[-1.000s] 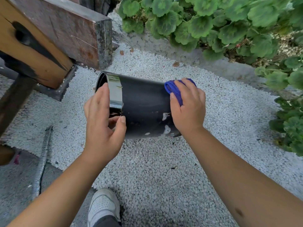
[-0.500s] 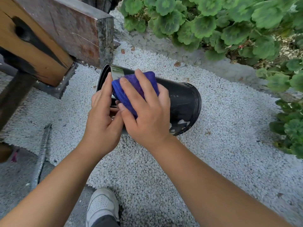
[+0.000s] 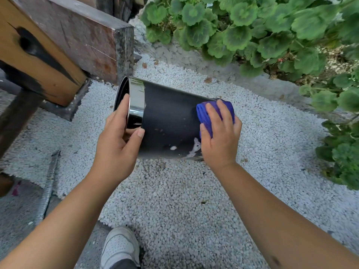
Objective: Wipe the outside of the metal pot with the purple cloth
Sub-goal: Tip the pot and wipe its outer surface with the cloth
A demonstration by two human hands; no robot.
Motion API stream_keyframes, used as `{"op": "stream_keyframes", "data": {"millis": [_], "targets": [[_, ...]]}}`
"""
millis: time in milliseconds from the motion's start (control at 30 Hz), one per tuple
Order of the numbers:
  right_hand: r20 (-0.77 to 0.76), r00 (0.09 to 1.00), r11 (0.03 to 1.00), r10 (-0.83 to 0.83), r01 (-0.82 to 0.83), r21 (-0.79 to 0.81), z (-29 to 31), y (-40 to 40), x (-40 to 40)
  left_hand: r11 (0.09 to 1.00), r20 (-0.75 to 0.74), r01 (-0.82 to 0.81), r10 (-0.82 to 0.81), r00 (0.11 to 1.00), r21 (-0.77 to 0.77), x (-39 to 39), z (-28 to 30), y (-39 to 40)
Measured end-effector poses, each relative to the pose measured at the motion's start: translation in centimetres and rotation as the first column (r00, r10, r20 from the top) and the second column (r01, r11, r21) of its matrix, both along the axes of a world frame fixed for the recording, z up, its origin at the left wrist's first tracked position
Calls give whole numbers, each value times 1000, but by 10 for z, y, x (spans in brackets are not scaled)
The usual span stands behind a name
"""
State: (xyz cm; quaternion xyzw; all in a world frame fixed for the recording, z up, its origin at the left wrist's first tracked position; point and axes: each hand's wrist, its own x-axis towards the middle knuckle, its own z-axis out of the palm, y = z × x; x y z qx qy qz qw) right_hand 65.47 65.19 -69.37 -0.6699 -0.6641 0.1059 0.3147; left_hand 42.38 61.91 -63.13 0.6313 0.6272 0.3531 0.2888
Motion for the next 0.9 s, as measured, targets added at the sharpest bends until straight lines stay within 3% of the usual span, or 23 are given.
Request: {"op": "stream_keyframes", "data": {"millis": [167, 333, 433, 600, 733, 900], "targets": [[-63, 996, 995, -55, 50, -86, 0, 7, 5, 999, -90, -50, 51, 995, 4, 1, -13, -19], [-246, 969, 995, -7, -19, -102, 6, 20, 22, 1000, 2, -17, 17, 1000, -11, 12, 3, -8], [-243, 970, 996, 15, -35, -79, 12, 23, 21, 998, 16, -54, 54, 998, -15, 12, 11, -9], [-233, 969, 982, 76, -114, -151, 22, 39, 10, 992, 173, -65, 83, 981, -106, -2, 15, -8], [-120, 987, 975, 111, -131, -181, 22, 56, 4, 999, 60, -44, 45, 997, -7, 5, 10, -4], [-172, 984, 987, 40, -66, -149, 24, 53, 7, 994, 117, 70, -80, 990, 87, 13, 6, -1]]}}
